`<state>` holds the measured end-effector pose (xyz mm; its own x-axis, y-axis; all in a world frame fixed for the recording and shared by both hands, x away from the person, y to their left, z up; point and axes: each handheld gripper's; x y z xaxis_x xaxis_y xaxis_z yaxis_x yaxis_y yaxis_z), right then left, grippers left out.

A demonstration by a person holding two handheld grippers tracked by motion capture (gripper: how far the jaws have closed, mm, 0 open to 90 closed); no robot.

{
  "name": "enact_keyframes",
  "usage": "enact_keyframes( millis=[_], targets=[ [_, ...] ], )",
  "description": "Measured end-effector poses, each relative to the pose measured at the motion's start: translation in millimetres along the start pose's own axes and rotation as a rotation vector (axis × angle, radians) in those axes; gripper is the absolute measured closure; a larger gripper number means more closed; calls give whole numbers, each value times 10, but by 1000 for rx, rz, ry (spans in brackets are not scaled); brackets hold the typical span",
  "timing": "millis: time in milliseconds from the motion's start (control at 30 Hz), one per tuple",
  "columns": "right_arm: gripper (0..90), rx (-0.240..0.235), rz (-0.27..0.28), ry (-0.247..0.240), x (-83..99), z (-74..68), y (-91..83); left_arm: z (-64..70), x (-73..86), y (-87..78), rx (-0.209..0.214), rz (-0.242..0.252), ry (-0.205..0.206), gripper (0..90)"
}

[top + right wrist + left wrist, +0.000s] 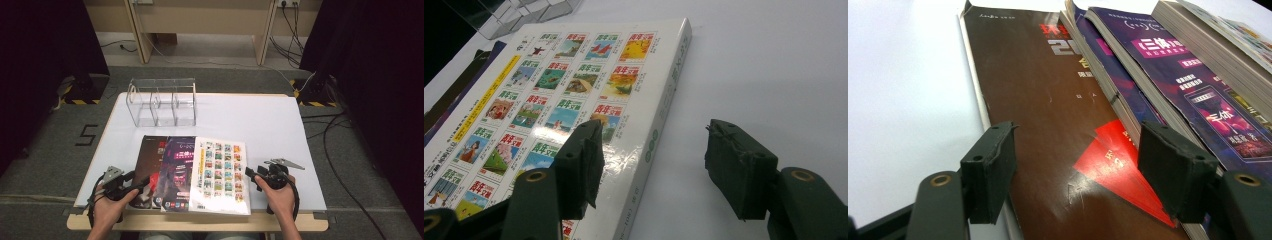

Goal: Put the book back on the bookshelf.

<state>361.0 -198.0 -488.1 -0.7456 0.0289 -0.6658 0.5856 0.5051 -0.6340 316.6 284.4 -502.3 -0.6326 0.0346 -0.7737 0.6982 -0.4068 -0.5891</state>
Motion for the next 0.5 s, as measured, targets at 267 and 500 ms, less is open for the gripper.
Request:
enact_keyframes(
  millis=[267, 500],
  targets=[
    [433, 0, 7, -3, -9, -13, 11, 44, -27, 31, 17, -14, 7, 317],
    [446, 16, -4, 5, -73, -17, -5, 150, -151, 54, 45, -10, 0, 357]
  ],
)
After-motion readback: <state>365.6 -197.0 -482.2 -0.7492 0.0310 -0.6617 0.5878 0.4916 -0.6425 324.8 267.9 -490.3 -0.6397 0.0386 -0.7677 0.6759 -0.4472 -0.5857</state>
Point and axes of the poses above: each handheld gripper's, and its own axes: y roughly forward along the jaws, x roughly out of its underside, z roughly to its right, and after that the axes turned 6 degrees about -z, right-handed
